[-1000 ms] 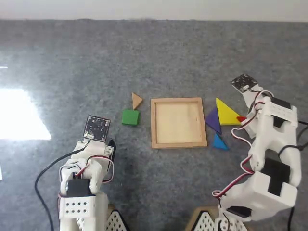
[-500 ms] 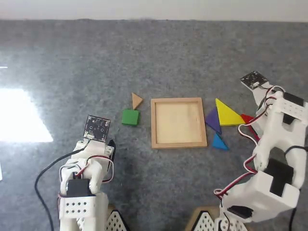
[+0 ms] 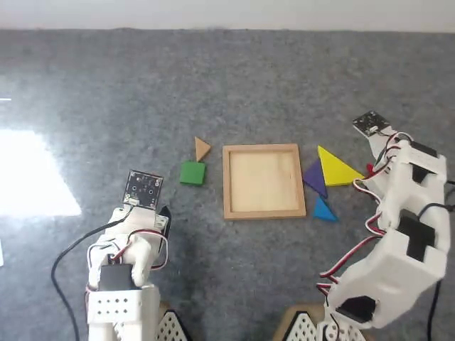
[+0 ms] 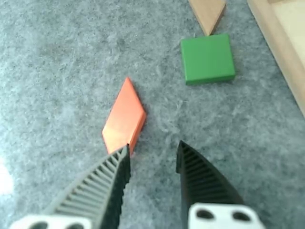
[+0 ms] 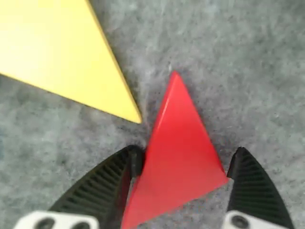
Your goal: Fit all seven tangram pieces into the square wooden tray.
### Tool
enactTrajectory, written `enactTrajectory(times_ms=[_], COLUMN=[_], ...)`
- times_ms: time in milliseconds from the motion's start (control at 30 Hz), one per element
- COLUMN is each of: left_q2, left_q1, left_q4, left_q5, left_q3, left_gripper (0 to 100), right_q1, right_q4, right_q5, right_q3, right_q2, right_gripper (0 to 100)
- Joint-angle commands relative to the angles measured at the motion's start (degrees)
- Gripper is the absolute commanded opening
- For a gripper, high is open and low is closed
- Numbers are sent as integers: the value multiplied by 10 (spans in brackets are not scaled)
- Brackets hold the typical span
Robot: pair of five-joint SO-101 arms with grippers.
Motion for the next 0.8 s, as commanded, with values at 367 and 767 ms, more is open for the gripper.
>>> enactTrajectory(times_ms=[367,767], left_q2=[-10,-10], left_q1=[-4,-4], left_q4=[0,0], left_q5=[-7,-7], left_q3=[-5,-5], left_gripper=[152,152], right_q1=[28,30], right_q4=[1,42], right_q5=[-139,-201], right_q3=[-18,-18], right_q2=[1,1], right_gripper=[299,302])
